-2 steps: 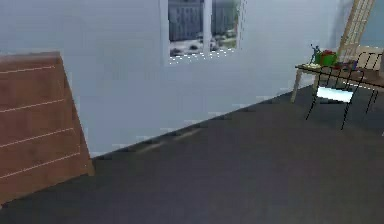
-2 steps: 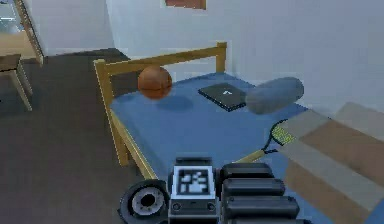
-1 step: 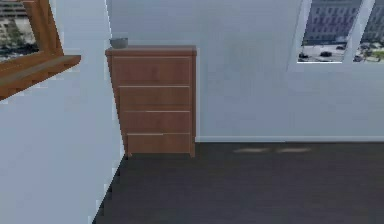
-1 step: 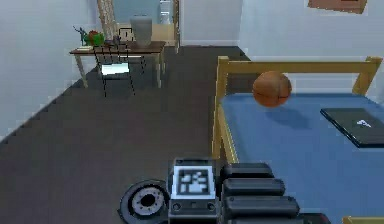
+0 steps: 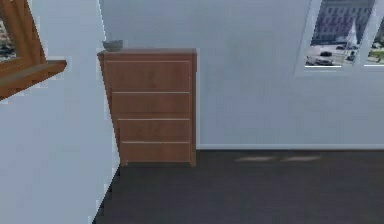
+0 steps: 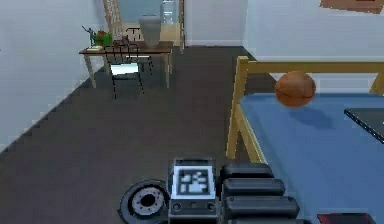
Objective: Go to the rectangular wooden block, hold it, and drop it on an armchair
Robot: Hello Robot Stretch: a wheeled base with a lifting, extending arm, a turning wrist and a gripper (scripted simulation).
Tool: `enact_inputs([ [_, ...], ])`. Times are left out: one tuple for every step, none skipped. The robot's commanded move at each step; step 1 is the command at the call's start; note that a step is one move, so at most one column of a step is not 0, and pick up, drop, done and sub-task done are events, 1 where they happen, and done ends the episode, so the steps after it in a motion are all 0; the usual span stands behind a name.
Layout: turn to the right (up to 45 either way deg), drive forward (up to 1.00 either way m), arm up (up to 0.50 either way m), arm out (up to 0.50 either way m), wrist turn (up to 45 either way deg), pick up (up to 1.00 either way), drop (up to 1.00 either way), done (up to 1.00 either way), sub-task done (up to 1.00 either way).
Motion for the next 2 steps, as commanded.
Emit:
enact_inputs([
  [45.0, 0.0, 0.0, 0.0, 0.0, 0.0, 0.0, 0.0, 0.0],
  [42.0, 0.0, 0.0, 0.0, 0.0, 0.0, 0.0, 0.0, 0.0],
])
